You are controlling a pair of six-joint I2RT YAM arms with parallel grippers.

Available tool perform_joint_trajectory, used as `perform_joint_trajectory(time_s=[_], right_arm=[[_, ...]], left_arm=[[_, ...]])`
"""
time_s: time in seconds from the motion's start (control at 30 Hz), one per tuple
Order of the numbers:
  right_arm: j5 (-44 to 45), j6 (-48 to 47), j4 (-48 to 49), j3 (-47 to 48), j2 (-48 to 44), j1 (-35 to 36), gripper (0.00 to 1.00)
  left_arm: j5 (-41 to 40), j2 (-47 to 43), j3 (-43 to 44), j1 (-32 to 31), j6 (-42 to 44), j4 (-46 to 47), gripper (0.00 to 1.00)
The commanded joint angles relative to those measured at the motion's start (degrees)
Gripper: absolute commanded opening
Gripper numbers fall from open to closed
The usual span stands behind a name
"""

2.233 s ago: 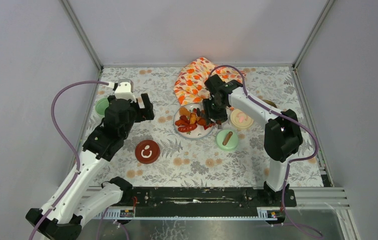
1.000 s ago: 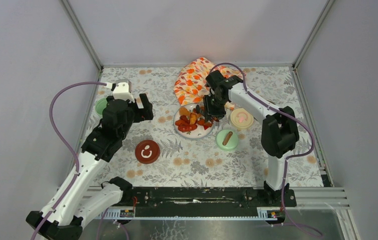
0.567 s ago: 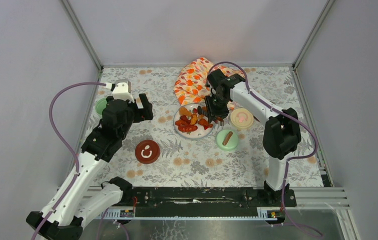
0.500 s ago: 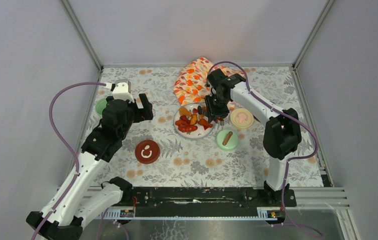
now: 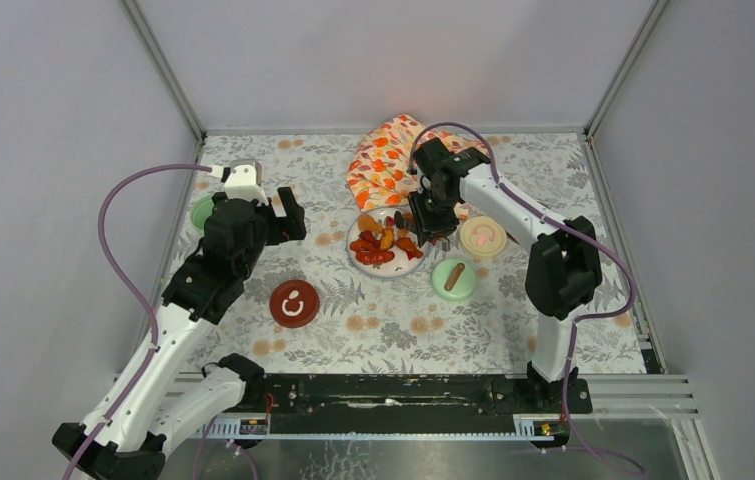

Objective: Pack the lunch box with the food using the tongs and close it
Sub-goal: Pick up the fake food from the plate.

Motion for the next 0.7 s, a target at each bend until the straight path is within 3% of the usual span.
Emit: perform_joint_trajectory(time_s=[0.0,0.4,0.67], right_arm=[[2.44,-2.11,-0.81,3.48,1.26,0.91,0.16],[3.52,-3.07,-3.40,7.71,3.19,2.48,0.23],[5.06,-4.20,-3.75,6.11,0.42,3.00,0.41]], left_arm=[[0.42,-0.67,-0.62,0.60,0.03,3.18,0.98],[-0.01,-0.92,-0.64,0.71,0.05,3.12,0.98],[0.41,-1.18,-0.61,0.80,-0.01,3.12,0.98]])
